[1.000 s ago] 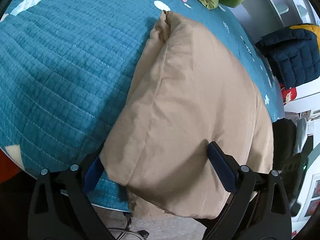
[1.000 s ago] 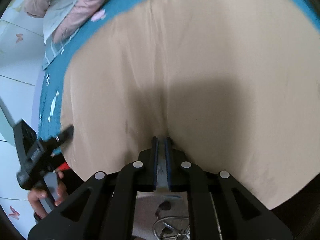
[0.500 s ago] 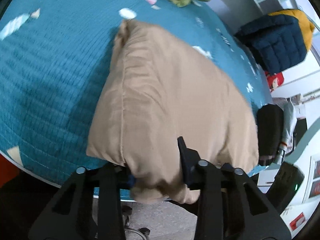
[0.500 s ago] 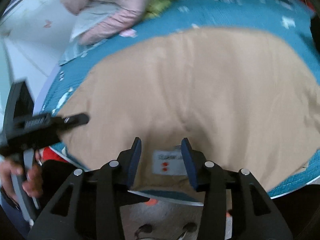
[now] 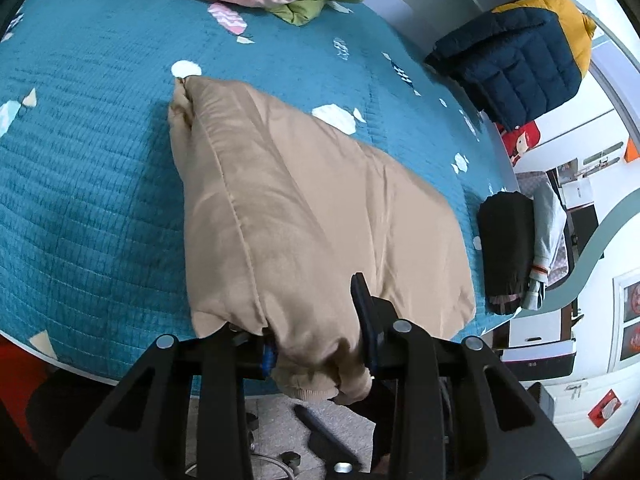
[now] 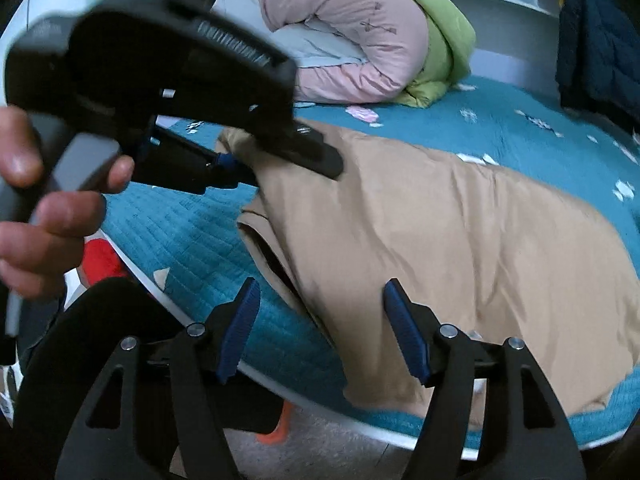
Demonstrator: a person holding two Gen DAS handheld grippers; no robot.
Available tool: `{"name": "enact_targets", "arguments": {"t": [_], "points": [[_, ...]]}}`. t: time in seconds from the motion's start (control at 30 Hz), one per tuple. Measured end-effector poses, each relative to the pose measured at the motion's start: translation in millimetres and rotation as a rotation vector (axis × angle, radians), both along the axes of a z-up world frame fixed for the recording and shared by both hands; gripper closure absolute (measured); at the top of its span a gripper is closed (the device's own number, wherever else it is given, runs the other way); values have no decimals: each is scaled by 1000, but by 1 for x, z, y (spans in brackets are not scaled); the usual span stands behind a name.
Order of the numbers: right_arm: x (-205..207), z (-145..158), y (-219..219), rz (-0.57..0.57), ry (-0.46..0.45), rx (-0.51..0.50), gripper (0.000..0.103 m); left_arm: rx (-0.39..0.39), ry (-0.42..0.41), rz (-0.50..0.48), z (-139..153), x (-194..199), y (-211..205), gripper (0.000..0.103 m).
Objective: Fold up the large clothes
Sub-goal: 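Fold the hem held by the right tool over toward the collar and release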
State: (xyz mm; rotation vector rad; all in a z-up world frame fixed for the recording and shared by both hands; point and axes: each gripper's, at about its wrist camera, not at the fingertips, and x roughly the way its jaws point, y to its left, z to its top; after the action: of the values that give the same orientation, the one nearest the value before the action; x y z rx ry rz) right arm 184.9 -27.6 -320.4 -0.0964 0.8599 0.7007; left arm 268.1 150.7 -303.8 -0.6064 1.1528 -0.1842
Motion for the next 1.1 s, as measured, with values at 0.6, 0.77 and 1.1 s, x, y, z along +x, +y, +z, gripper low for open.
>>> {"name": "enact_targets", "arguments": {"t": [0.6,0.77,1.1], "points": [[66,32,-62,-245,47,198,88,-7,-131,-96,63,15,-47,46],[81,39,-133,-412,100,289,88,-101,-249,-163,101,14,-82,32],[70,22,-262,-708,211,438,89,99,-257,-222,86,40,-146,21]]}}
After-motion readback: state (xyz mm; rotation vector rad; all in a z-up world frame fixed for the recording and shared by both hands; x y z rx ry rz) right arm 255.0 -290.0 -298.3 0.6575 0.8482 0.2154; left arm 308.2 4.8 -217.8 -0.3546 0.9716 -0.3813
